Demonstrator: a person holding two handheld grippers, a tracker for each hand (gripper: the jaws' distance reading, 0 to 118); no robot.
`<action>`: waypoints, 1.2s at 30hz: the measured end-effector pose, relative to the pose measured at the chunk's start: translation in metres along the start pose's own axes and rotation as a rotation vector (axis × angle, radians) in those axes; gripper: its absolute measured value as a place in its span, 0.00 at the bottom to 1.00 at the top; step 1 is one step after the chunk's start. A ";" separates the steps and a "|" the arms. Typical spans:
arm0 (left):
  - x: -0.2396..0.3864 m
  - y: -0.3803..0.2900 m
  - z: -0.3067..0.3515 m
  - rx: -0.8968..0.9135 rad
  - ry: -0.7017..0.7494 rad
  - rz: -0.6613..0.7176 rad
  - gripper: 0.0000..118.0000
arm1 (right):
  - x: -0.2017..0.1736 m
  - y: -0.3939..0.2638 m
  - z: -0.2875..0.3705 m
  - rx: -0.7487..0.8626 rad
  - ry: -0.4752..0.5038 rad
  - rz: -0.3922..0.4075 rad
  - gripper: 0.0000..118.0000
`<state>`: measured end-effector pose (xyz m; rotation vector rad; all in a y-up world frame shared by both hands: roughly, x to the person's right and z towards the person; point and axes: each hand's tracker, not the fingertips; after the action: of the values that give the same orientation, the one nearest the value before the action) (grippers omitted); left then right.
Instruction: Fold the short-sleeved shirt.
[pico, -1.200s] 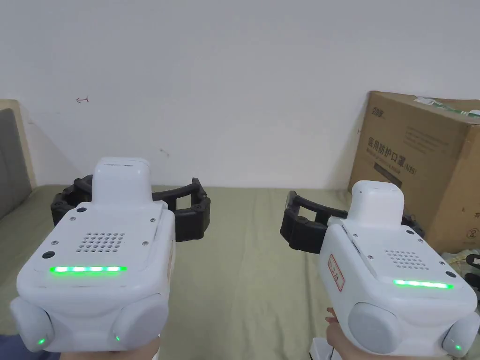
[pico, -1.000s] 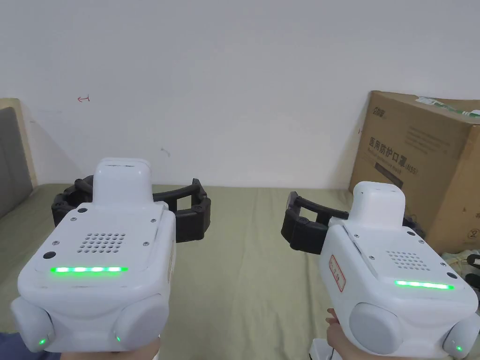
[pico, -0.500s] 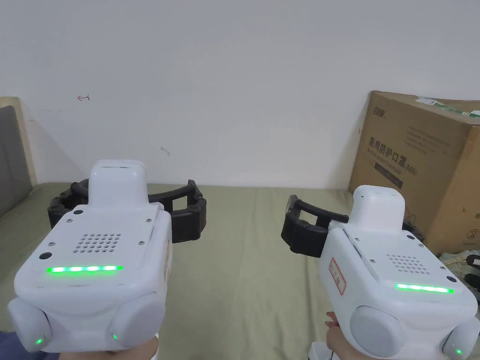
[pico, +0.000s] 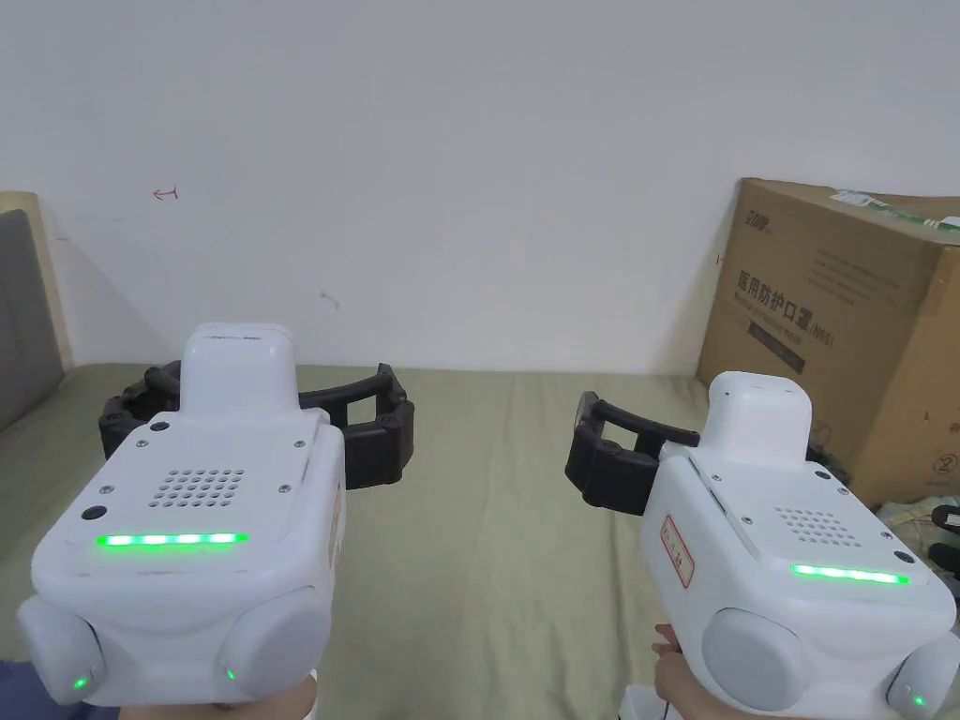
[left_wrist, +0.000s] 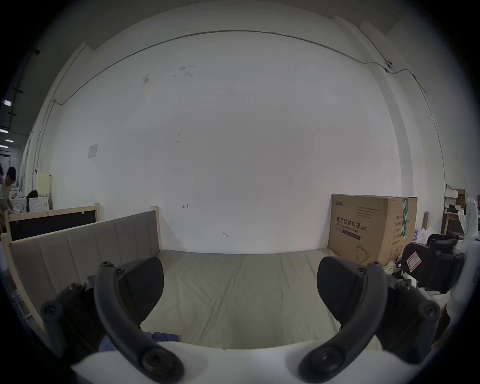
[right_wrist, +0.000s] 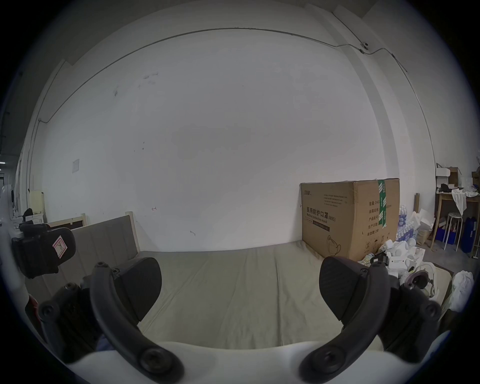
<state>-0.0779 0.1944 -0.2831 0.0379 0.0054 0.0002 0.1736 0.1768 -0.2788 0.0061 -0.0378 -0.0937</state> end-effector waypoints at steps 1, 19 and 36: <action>0.000 0.000 0.000 -0.001 0.000 -0.002 0.99 | 0.000 0.000 0.000 0.000 0.000 -0.002 1.00; -0.001 0.000 0.001 0.002 -0.007 -0.003 0.99 | 0.000 0.000 0.000 -0.011 0.009 -0.008 1.00; 0.000 0.001 -0.002 -0.005 -0.004 -0.014 0.99 | -0.003 0.001 -0.003 -0.019 0.021 -0.005 1.00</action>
<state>-0.0776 0.1953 -0.2846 0.0325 0.0014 -0.0143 0.1708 0.1777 -0.2817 -0.0116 -0.0161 -0.0987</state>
